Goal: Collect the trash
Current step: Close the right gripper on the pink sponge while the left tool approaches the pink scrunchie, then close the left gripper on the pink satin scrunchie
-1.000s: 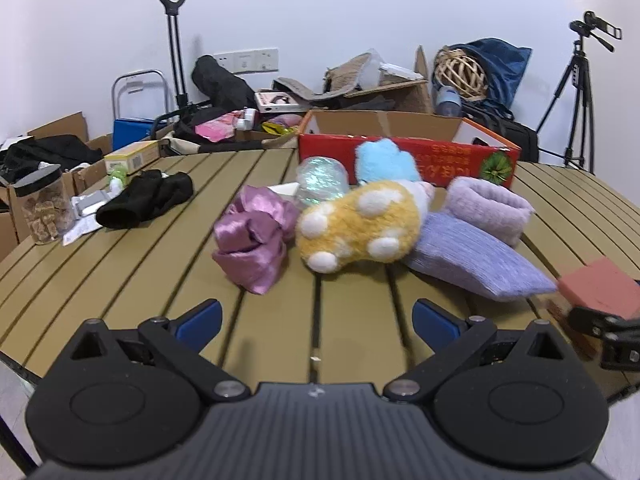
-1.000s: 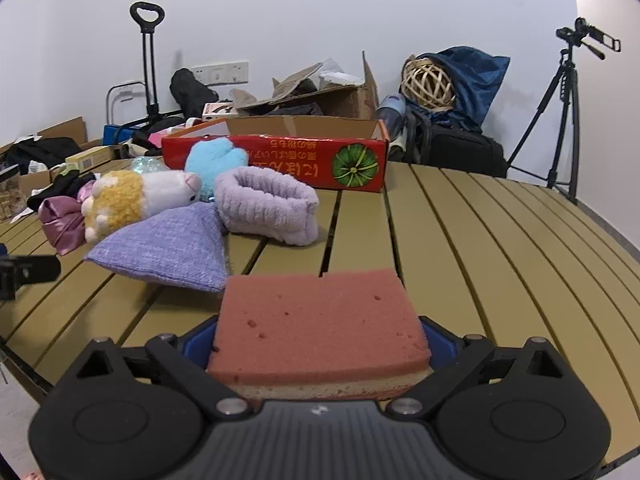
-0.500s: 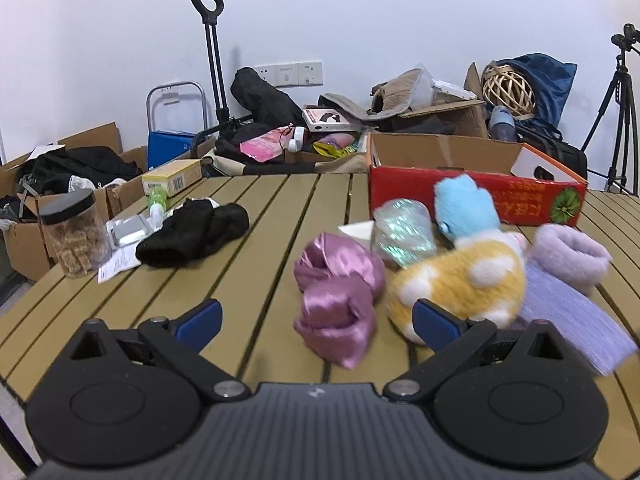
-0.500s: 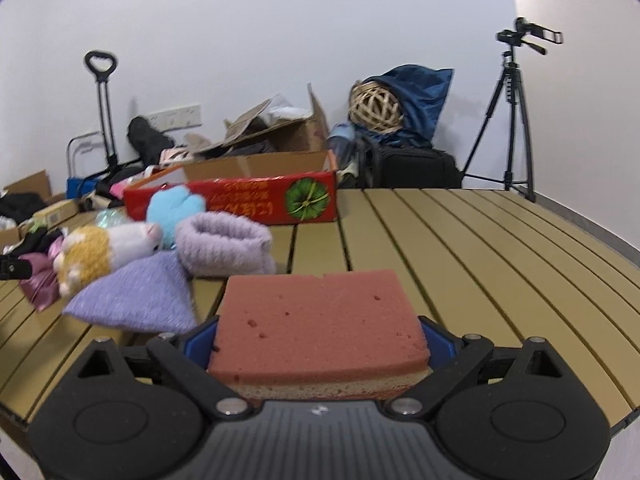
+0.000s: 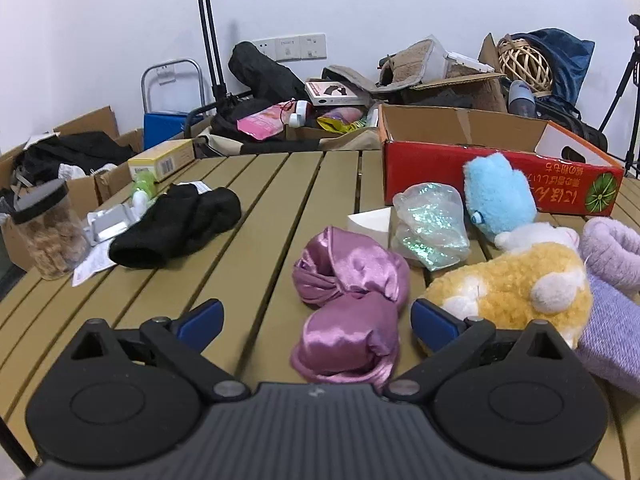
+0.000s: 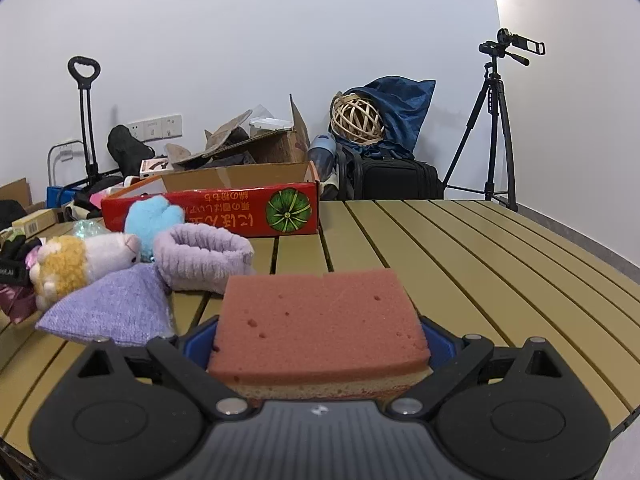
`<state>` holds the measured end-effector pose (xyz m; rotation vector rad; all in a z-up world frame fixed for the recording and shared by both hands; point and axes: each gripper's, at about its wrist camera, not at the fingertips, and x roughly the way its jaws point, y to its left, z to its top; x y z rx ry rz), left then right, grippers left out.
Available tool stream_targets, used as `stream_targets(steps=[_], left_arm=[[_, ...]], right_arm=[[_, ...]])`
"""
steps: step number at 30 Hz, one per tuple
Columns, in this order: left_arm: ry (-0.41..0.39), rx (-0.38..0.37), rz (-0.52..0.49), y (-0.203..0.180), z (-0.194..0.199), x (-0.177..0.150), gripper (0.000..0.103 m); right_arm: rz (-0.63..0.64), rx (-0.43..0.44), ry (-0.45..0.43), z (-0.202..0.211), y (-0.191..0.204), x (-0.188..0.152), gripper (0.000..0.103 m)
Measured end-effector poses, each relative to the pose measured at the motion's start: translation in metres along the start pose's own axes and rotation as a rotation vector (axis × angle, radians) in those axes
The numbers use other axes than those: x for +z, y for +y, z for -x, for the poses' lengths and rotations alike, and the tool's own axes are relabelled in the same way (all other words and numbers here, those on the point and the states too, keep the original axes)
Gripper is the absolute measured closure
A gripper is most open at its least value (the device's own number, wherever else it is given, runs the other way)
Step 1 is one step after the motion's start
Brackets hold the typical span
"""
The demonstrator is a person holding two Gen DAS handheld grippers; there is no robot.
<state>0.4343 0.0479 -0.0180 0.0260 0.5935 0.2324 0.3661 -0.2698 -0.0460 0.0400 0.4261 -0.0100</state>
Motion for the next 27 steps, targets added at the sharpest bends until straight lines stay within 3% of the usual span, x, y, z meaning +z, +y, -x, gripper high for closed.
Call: stream_targets(steps=[6,11,16,27], left_arm=[[0.016,-0.044,0.011,-0.001,-0.007,0.001,0.022],[0.055,-0.112,0.014,-0.003,-0.013,-0.003,0.059],[0.018,-0.105,-0.001,-0.006,-0.008,-0.008,0.064],[-0.035,-0.093,0.033,-0.002,0.013,-0.009,0.065]], right_arm=[[0.014,0.004,0.006,-0.002,0.004,-0.002,0.005],[0.007,0.004,-0.004,0.0,0.003,-0.001,0.005],[0.01,0.007,-0.009,0.003,0.002,-0.001,0.004],[0.0,0.017,-0.039,0.013,-0.002,0.0,0.004]])
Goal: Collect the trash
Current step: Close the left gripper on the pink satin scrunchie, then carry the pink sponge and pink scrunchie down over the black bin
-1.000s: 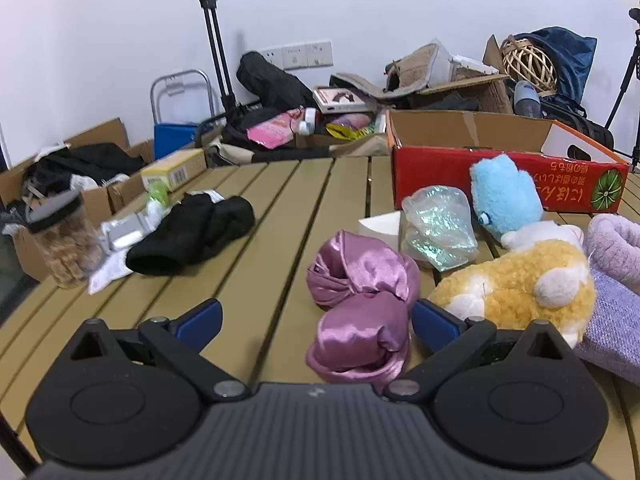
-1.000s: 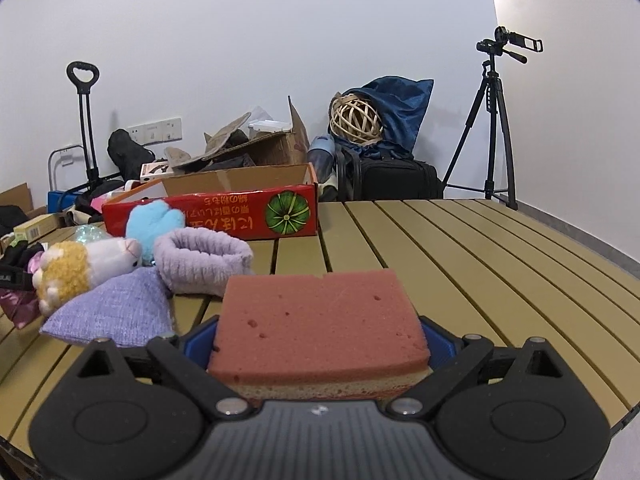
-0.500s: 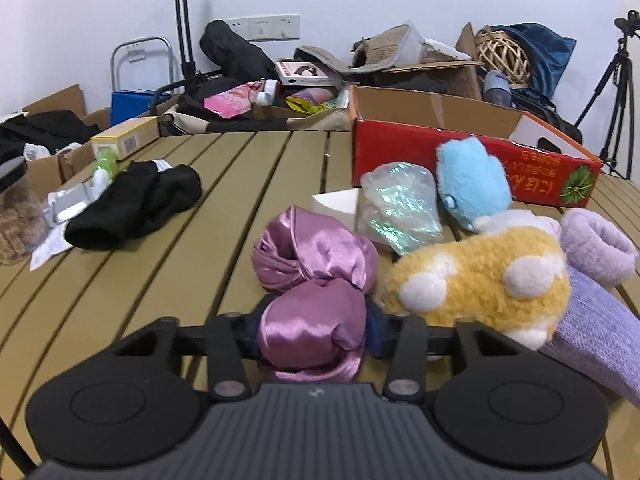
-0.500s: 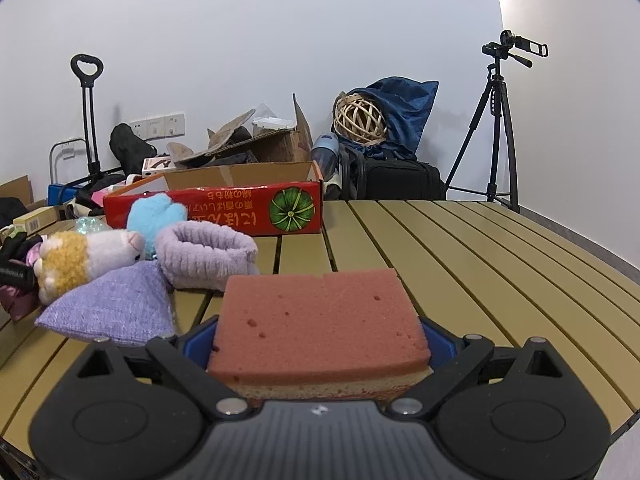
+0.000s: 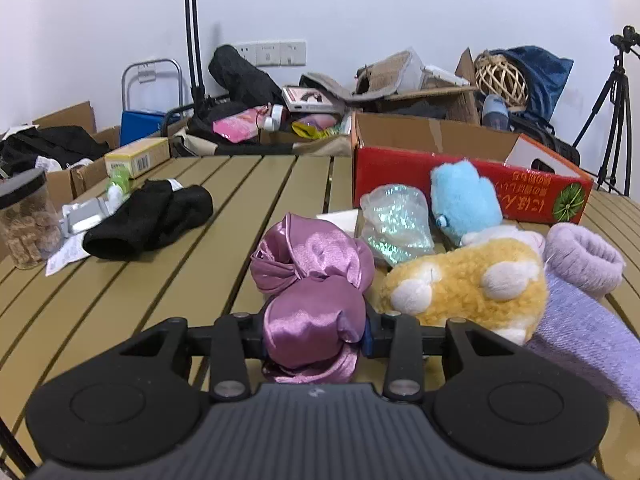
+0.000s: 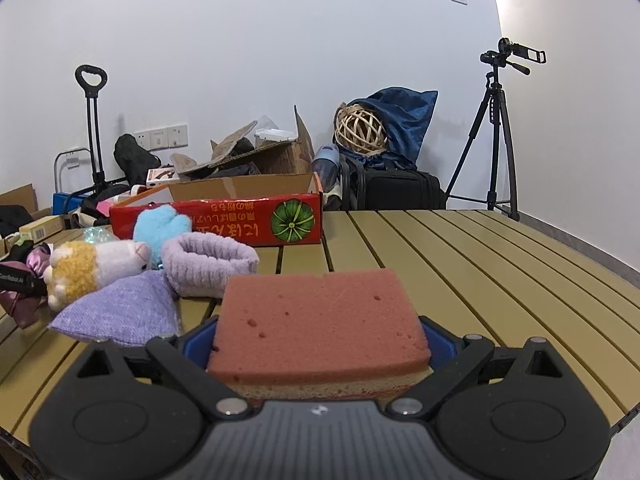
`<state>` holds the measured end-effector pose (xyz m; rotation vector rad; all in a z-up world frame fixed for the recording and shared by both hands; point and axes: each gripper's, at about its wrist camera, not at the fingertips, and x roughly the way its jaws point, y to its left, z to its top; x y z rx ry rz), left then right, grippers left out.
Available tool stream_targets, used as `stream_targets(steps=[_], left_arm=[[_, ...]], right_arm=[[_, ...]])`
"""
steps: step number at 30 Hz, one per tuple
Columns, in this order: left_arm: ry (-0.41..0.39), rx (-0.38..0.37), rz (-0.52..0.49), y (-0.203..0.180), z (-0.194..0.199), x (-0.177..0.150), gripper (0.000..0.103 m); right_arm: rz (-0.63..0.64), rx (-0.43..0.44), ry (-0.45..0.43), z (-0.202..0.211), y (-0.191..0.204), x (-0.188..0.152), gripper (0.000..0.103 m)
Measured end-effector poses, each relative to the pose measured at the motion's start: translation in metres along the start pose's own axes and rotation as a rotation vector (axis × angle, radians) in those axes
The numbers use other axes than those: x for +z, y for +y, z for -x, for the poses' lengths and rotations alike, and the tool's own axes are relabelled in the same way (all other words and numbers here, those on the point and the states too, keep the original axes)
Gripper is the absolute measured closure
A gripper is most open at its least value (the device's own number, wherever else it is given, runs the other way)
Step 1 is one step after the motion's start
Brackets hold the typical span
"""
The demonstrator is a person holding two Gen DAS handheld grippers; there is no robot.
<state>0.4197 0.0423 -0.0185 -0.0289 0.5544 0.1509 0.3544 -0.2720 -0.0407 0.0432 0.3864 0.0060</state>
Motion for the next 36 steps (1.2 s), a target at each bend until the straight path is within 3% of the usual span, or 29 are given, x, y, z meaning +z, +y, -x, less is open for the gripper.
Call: stream_targets(steps=[14,26,36], left_arm=[[-0.091,0.001,0.03,0.014,0.059,-0.01,0.065],[-0.164,-0.015,0.015,0.015,0.122,-0.04,0.065],[-0.149,-0.07,0.01,0.016,0.159,-0.074,0.065]], right_arm=[[-0.009,0.035,-0.045,0.026,-0.001,-0.005,0.004],[0.01,0.036,-0.113,0.066,0.011,-0.021,0.004],[0.023,0.059,-0.103,0.092,0.02,-0.044,0.005]])
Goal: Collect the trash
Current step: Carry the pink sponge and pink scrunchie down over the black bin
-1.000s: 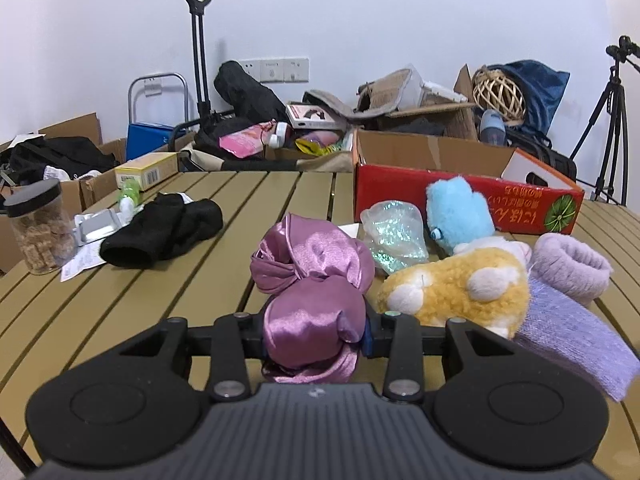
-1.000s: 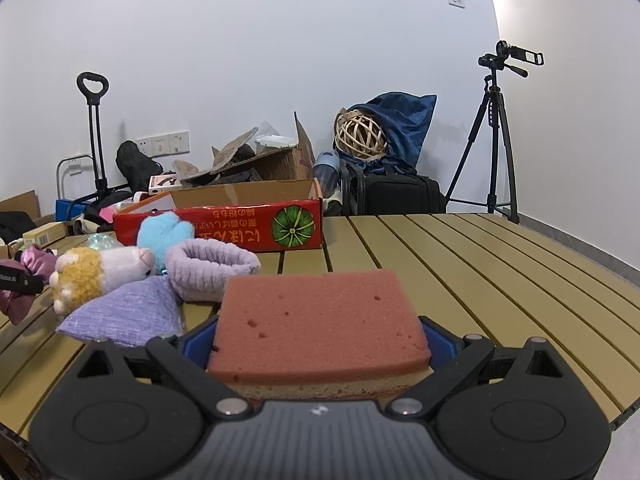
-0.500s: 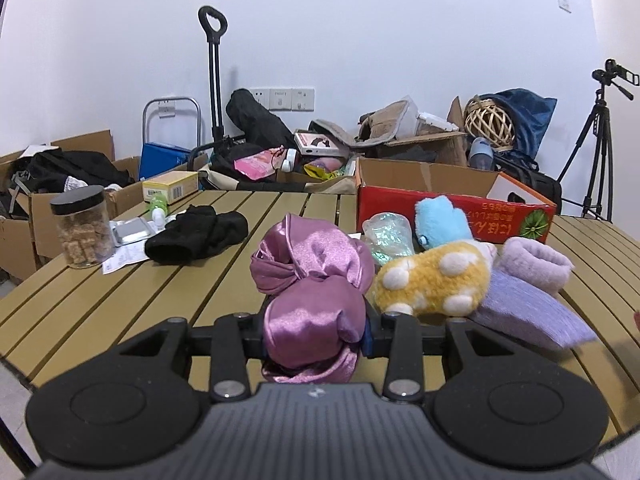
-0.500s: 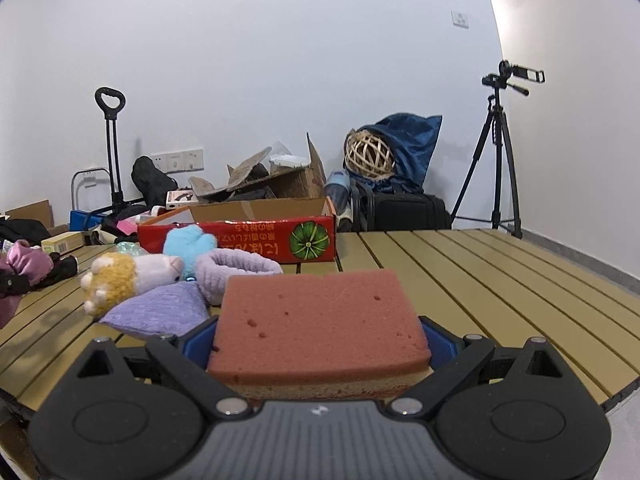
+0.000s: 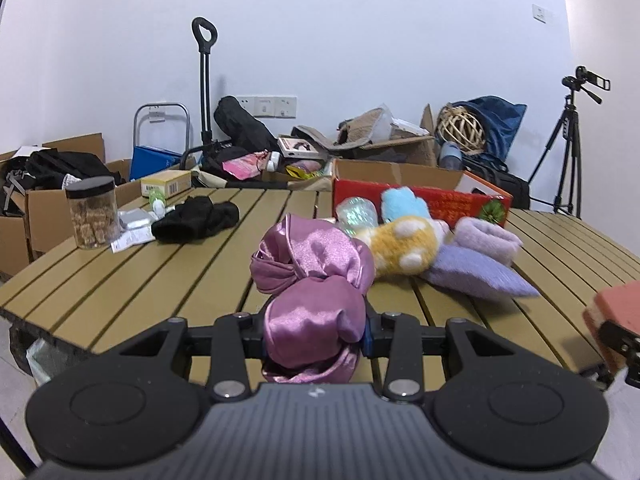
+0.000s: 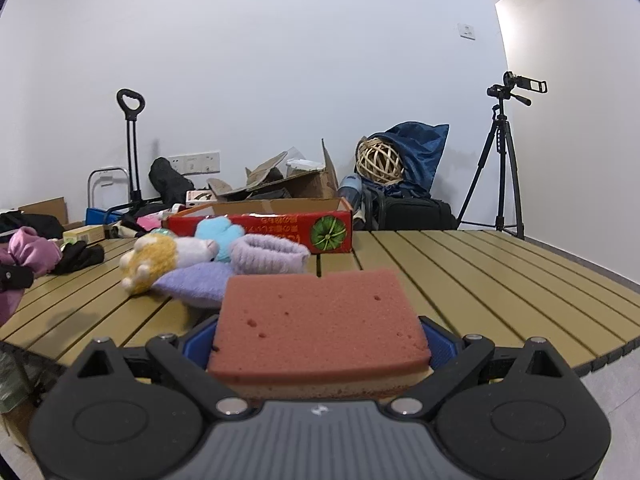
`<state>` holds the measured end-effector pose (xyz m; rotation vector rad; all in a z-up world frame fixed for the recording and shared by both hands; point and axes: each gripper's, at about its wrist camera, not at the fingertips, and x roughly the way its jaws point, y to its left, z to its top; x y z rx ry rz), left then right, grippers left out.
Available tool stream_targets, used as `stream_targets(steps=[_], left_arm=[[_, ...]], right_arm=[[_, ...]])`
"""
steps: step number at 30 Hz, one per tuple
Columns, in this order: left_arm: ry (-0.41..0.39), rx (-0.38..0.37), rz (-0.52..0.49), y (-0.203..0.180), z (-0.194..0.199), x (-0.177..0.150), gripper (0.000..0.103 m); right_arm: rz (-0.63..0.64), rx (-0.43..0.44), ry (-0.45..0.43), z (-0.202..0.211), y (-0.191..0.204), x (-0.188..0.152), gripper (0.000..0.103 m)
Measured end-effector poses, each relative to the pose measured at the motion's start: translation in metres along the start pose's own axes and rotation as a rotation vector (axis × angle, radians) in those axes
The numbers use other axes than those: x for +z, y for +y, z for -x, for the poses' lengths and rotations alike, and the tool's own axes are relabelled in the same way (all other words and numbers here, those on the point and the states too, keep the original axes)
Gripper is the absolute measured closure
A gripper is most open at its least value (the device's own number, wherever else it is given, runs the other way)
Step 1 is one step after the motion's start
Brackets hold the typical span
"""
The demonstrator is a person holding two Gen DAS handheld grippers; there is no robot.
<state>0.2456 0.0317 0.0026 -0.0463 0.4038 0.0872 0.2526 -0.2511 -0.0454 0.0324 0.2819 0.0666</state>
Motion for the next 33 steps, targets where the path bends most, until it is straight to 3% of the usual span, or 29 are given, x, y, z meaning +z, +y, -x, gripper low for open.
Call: stream_targets(steps=[21,33], left_arm=[[0.075,-0.057,-0.074,-0.009,0.062,-0.049,0.065],[0.16,-0.057,-0.115,-0.008,0.083,-0.081,0.065]], right_arm=[[0.076,0.071,0.099,0.059,0.022,-0.027,0.005],[0.096,0.138,0.251,0.08,0.034,-0.051,0.005]])
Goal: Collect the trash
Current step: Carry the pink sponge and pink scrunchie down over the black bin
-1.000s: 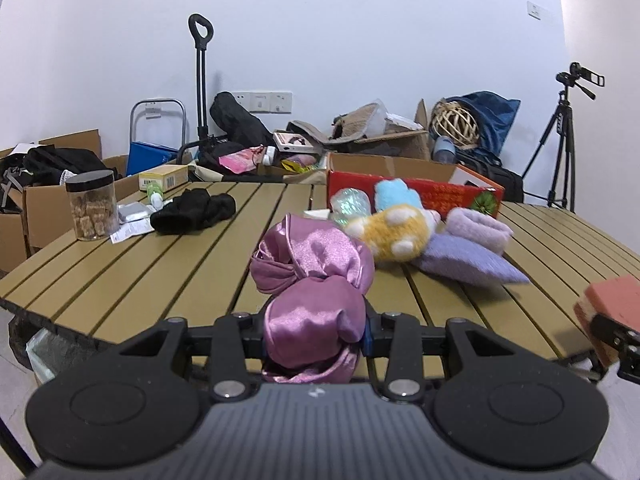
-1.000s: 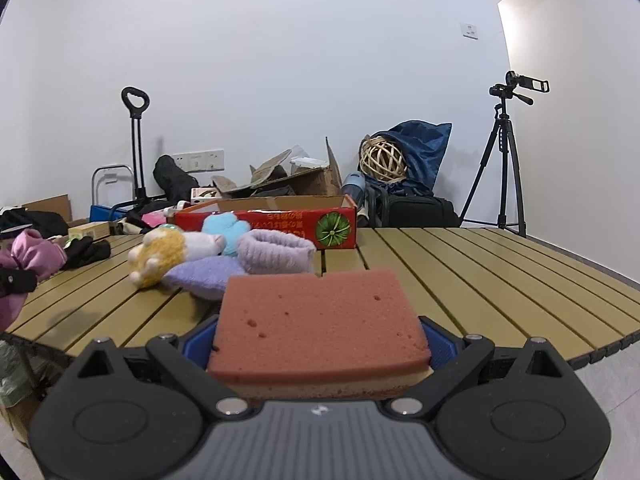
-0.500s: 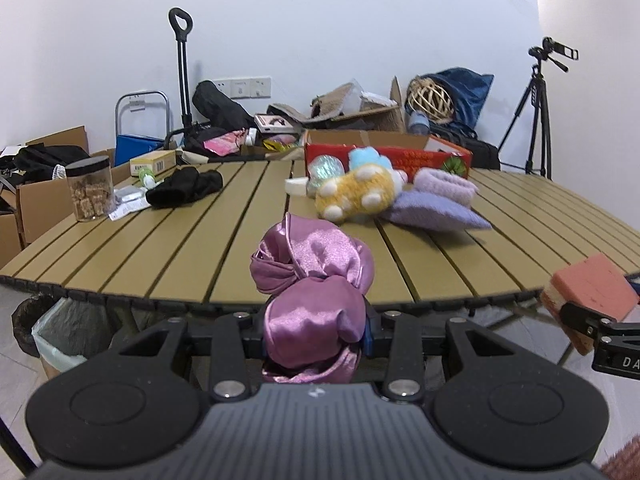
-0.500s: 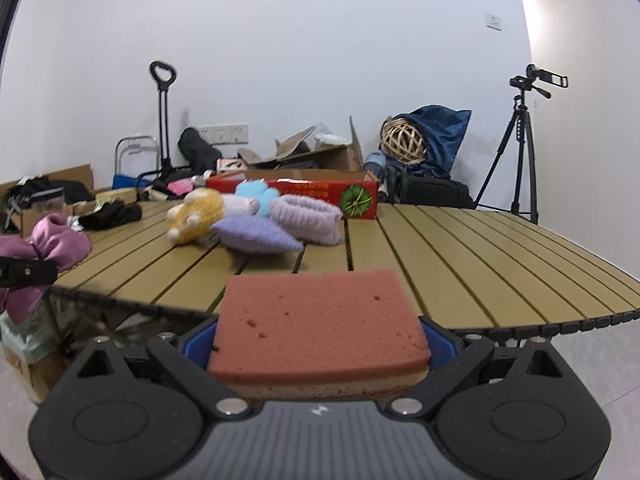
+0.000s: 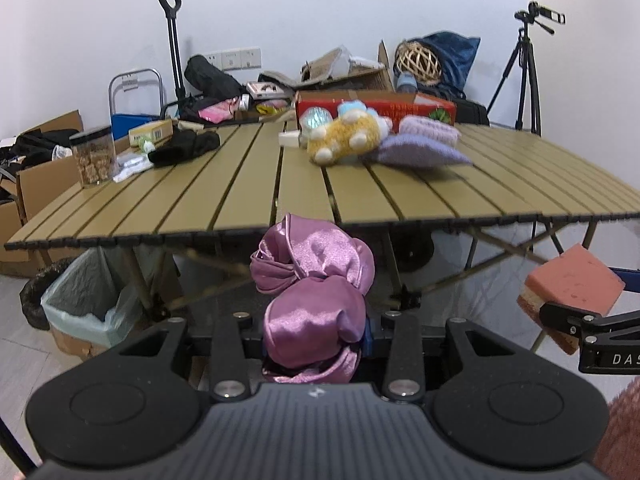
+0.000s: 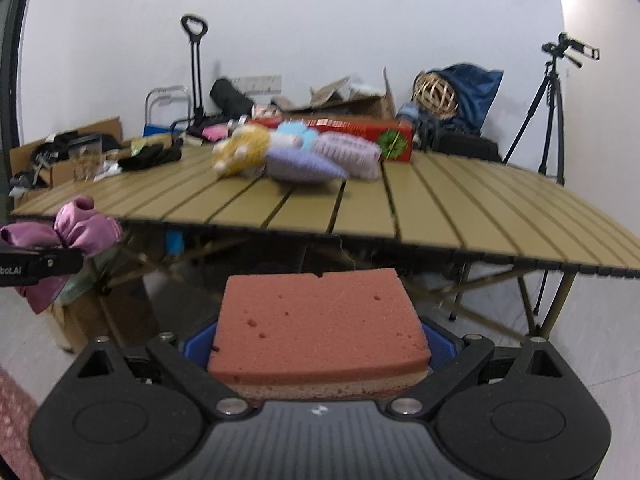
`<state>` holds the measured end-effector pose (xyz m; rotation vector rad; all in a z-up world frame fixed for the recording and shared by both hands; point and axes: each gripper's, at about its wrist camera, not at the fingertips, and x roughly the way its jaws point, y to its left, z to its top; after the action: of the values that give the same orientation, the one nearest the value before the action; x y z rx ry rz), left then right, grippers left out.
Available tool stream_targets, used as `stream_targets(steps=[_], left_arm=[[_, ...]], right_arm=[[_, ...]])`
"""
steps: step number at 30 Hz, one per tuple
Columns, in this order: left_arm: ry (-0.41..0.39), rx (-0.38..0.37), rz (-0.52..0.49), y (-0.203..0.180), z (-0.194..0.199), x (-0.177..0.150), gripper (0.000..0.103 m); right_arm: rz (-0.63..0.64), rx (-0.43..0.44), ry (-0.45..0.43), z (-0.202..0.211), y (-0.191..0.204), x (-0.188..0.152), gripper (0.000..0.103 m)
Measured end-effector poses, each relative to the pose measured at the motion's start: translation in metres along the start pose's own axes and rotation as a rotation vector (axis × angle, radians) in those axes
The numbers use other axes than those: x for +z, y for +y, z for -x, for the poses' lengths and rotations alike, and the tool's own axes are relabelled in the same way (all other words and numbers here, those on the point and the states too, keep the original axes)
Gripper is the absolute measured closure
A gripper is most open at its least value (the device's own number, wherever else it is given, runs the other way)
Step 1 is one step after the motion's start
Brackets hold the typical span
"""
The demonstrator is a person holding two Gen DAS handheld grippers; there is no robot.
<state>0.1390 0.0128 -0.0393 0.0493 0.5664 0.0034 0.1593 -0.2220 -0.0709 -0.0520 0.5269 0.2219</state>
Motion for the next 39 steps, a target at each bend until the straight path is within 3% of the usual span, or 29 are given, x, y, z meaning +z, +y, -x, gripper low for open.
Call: stream_targets(steps=[26,39], left_arm=[[0.225,0.032,-0.037,0.001,-0.022,-0.06,0.065],[0.342,0.045,0.008,0.016,-0.047,-0.078,0.065]], right_arm=[[0.061,0.046,0.385,-0.038,0.029,-0.061,0.005],[0.073,0.051,0.549,-0.068,0.036,-0.086,0.005]])
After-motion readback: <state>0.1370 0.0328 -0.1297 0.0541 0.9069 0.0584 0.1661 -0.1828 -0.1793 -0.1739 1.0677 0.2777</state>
